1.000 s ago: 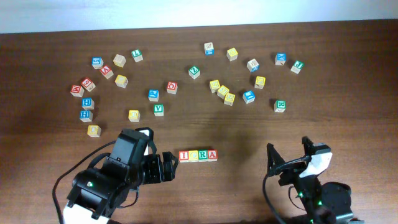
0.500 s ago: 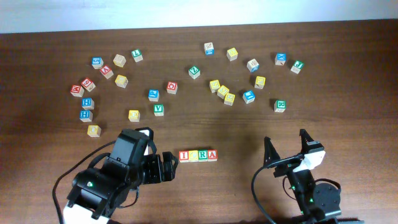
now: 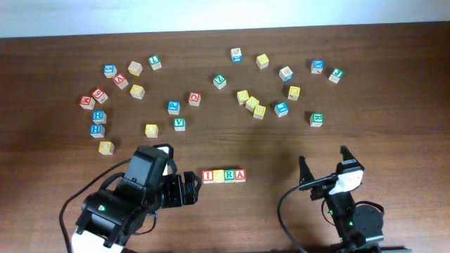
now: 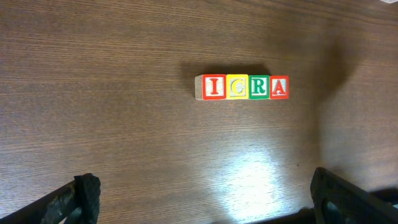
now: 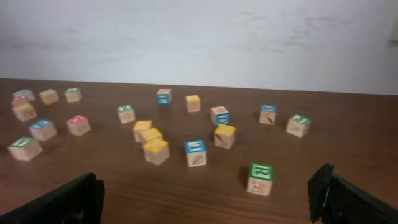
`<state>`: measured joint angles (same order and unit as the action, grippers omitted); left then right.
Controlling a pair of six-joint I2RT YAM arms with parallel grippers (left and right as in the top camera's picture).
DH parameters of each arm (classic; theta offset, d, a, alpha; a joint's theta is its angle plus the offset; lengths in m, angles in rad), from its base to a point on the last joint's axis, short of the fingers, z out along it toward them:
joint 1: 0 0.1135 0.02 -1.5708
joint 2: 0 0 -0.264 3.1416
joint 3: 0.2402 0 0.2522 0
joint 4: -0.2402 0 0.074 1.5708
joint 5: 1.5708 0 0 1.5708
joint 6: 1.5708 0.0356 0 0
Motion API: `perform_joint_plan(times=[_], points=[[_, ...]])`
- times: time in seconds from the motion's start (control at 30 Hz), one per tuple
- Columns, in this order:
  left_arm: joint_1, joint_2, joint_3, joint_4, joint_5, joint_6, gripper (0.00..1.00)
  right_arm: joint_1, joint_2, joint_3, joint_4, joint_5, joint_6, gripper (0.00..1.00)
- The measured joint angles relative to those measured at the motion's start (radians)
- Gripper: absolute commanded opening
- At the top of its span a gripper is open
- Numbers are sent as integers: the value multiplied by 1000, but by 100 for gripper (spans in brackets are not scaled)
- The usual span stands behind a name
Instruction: Spell out ICRA
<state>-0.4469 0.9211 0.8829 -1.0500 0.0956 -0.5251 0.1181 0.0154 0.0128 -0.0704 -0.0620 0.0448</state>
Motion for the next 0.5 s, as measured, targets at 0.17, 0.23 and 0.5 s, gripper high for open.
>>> perform_joint_plan(times=[0.17,0.23,0.5], points=[[0,0,0,0,0,0,99,-19,0,0,-1,1,-2,98],[0,0,0,0,0,0,99,-19,0,0,-2,2,-3,98],[0,0,0,0,0,0,99,-19,0,0,-3,9,-19,98]])
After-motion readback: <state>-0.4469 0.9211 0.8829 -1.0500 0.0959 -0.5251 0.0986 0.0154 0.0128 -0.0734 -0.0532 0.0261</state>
